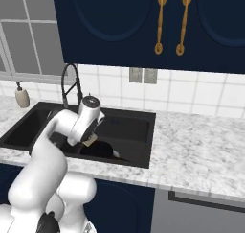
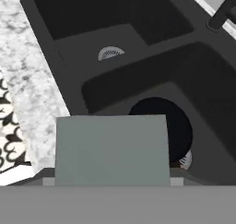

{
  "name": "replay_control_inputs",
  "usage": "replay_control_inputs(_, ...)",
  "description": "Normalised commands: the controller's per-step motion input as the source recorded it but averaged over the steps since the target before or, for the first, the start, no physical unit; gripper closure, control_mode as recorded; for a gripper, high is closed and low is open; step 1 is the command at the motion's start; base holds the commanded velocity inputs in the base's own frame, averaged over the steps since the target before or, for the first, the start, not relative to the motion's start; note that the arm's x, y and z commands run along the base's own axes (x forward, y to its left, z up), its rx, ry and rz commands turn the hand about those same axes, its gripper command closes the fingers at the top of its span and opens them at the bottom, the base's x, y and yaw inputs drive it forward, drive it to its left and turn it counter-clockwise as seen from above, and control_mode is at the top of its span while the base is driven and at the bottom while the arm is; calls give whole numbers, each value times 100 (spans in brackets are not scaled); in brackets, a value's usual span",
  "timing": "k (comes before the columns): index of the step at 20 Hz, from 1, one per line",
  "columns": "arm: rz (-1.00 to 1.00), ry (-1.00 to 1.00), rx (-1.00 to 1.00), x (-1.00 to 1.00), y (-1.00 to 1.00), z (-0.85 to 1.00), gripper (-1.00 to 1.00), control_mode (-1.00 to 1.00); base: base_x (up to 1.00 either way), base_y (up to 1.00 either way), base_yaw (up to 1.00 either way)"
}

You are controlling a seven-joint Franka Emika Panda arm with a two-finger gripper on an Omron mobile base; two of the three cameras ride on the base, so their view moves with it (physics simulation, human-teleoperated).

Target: Pick the pan and sponge and place them into the sink. Then turn on the water.

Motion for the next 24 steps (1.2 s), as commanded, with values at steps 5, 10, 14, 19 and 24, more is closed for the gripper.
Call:
replay_control_inputs(5, 18, 2, -4, 31, 26, 0, 100, -100, 0, 0, 0)
replay_control_inputs(10, 22, 0, -7, 30, 0, -15, 100, -100, 0, 0, 0)
replay_control_inputs(14, 11, 0, -7, 23, 0, -28, 100, -100, 0, 0, 0)
replay_control_inputs(19, 1, 0, -5, 17, 0, -28, 100, -100, 0, 0, 0)
replay_control_inputs(24, 0, 0, -1, 25, 0, -25, 100, -100, 0, 0, 0)
